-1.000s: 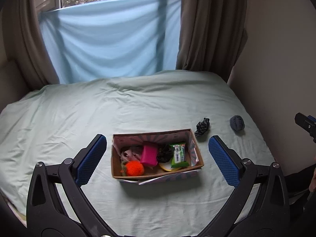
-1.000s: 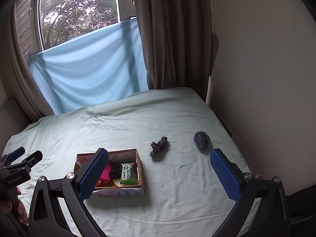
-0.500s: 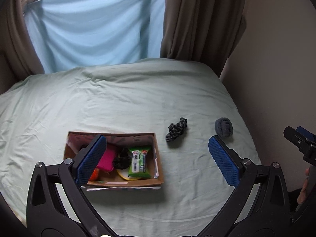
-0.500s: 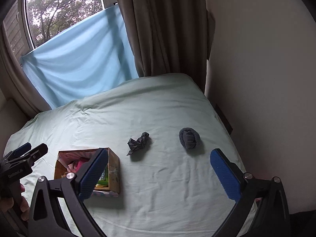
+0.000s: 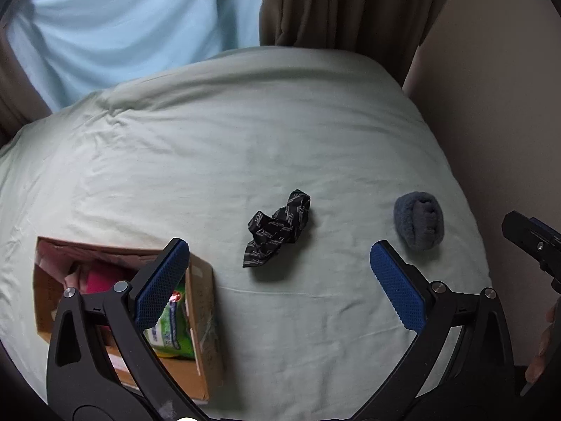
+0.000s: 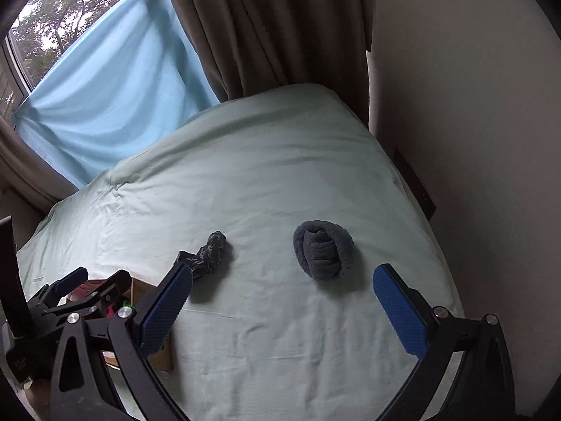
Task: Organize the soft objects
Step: 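Grasp the black patterned scrunchie with the left tool while the right tool grasps the grey fuzzy slipper, then carry the scrunchie into the box with the left tool while the right tool drops the slipper in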
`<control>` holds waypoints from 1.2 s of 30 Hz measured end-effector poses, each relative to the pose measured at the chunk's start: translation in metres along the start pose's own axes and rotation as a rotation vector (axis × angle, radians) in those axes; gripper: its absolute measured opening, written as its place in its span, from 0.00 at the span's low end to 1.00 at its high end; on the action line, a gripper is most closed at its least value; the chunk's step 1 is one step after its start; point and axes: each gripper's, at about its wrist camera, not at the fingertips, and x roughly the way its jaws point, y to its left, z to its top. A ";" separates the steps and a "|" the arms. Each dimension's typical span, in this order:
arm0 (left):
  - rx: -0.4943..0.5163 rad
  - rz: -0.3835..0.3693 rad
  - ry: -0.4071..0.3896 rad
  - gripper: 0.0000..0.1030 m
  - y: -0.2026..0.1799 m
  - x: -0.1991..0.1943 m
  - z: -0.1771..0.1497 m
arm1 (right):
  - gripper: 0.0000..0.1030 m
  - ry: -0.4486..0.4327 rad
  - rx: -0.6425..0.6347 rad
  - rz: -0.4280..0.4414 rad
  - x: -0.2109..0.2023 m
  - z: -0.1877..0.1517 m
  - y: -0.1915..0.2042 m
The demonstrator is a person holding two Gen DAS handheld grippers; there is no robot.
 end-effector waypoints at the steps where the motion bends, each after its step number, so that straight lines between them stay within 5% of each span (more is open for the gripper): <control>1: 0.010 0.011 0.013 1.00 -0.003 0.015 0.000 | 1.00 0.011 0.005 -0.001 0.012 0.001 -0.004; 15: 0.064 0.108 0.126 0.97 -0.016 0.160 -0.007 | 1.00 0.075 -0.019 -0.072 0.149 -0.013 -0.043; 24: -0.001 0.079 0.186 0.66 -0.012 0.194 -0.006 | 0.99 0.106 -0.126 -0.104 0.194 -0.006 -0.041; 29: -0.007 0.041 0.198 0.52 -0.008 0.195 -0.003 | 0.77 0.131 -0.165 -0.124 0.203 -0.006 -0.044; 36: 0.000 0.029 0.196 0.46 -0.012 0.186 -0.003 | 0.63 0.121 -0.144 -0.099 0.193 -0.011 -0.056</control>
